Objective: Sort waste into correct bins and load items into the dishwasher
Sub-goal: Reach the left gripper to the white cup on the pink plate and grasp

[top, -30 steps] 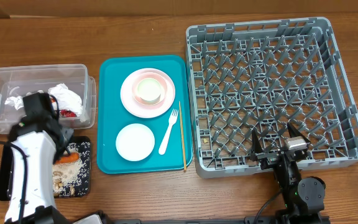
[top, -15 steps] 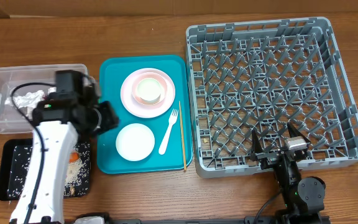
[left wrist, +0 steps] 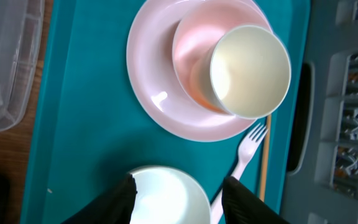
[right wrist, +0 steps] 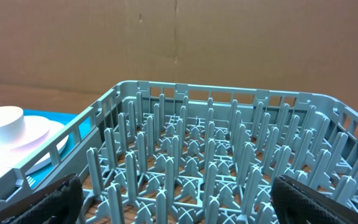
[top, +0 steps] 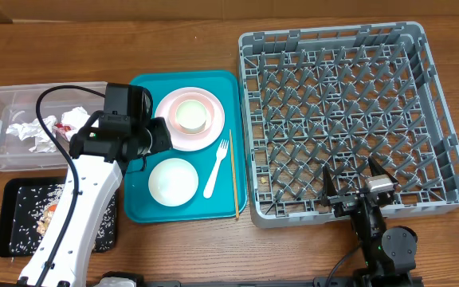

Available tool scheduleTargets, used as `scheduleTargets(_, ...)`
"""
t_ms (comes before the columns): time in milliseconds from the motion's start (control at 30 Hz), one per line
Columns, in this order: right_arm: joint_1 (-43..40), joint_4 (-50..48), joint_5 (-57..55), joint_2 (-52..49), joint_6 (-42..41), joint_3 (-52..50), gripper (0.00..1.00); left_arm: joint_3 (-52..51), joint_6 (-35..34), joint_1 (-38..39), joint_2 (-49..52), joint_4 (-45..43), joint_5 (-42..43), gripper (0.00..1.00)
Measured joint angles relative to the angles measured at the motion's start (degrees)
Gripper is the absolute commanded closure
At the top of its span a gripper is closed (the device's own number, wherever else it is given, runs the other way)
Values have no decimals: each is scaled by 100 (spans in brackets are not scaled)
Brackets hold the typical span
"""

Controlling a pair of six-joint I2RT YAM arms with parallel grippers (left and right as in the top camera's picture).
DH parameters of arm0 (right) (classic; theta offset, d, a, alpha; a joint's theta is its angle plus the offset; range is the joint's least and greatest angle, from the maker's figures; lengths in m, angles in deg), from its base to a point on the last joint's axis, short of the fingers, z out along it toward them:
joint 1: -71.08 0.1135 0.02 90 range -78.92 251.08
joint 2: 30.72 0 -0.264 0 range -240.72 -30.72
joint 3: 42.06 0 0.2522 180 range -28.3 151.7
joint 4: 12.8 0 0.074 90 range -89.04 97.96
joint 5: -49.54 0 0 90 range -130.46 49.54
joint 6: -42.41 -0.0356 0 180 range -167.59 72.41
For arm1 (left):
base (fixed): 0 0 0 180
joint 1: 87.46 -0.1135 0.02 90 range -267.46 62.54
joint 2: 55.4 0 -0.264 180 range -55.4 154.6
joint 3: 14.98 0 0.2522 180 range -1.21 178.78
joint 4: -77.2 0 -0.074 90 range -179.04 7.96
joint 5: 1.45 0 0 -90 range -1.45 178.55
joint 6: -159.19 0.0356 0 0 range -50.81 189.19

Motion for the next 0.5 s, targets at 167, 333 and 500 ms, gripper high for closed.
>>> scheduleTargets(167, 0, 4, 0, -2, 0, 0, 0, 2, -144, 0, 348, -284, 2, 54)
scheduleTargets(333, 0, 7, -2, -2, 2, 0, 0, 2, -249, 22, 1093, -868, 2, 56)
scheduleTargets(500, 0, 4, 0, -2, 2, 0, 0, 0, -317, 116, 1447, -1294, -15, 53)
